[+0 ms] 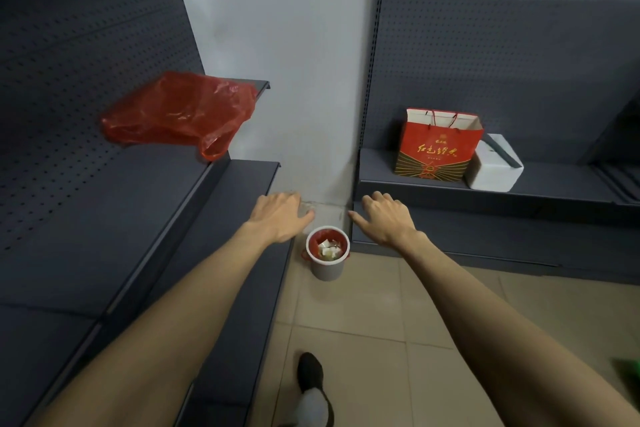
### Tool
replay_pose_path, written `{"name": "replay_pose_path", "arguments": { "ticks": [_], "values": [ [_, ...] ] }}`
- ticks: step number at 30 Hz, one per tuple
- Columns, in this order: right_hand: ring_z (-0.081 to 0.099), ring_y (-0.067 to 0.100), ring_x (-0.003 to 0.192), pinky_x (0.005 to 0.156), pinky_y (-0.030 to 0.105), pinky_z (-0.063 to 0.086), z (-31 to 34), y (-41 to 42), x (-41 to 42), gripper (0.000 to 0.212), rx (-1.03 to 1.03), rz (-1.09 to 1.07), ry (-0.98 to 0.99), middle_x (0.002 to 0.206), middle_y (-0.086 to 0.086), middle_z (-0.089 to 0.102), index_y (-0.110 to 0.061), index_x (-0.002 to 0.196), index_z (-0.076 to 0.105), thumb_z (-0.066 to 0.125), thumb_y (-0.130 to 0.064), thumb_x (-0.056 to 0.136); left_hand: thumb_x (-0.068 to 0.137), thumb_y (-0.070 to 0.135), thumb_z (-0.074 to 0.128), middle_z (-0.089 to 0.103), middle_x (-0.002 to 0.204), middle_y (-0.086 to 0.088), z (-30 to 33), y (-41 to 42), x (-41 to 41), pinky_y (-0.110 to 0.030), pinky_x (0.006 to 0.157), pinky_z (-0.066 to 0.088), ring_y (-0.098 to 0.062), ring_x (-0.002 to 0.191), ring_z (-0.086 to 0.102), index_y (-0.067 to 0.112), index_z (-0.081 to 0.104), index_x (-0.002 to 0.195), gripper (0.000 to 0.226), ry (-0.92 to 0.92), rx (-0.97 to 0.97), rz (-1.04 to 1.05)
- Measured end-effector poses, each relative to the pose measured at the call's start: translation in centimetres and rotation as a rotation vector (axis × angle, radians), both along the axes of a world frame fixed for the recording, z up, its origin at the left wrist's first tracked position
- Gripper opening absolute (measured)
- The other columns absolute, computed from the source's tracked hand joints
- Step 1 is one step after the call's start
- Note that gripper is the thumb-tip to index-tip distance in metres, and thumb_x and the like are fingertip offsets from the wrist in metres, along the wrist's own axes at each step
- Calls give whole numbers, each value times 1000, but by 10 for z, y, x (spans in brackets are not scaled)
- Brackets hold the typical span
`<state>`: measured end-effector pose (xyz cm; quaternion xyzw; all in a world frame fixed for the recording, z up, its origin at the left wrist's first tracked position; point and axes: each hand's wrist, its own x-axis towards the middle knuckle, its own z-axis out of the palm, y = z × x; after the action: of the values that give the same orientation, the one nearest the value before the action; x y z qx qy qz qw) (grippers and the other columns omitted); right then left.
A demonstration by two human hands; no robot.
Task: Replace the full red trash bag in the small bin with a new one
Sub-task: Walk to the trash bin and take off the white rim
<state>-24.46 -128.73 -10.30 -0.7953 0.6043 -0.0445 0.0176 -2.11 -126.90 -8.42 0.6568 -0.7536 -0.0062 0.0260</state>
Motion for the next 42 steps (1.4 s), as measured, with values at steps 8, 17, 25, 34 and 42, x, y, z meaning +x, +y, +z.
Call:
{"name": "replay_pose_path", "arguments": {
  "ticks": [8,17,25,34,42],
  "values": [
    [56,29,109,90,42,49,-40,-157,23,54,112,-20,-1,123,14,58,-10,122,55,36,-54,97,95,52,37,67,115,-12,-40,-166,17,-38,82,45,-30,99,64,12,59,117,50,36,74,-4],
    [56,34,107,89,46,46,-85,-285,37,46,205,-44,-1,118,16,58,-7,117,55,40,-46,98,97,51,36,66,114,-14,-88,-301,27,-41,79,45,-34,100,63,11,55,121,50,60,194,15],
    [60,32,99,79,44,52,-173,-361,27,41,278,-63,-5,114,12,58,-9,114,53,43,-46,98,98,50,40,68,112,-9,-177,-364,27,-40,83,52,-29,98,66,13,54,121,46,102,293,119],
    [61,32,94,71,42,49,-396,-443,21,38,279,-21,36,113,13,57,-8,113,51,42,-42,100,100,44,42,69,109,-12,-404,-433,20,-37,78,47,-31,99,66,12,54,128,44,112,294,191],
    [61,34,92,63,37,38,-635,-503,16,39,246,-56,19,111,12,57,-7,113,51,41,-42,100,99,42,46,67,99,-11,-650,-486,28,-32,65,42,-26,82,62,7,60,111,40,213,308,324]
  ]
}}
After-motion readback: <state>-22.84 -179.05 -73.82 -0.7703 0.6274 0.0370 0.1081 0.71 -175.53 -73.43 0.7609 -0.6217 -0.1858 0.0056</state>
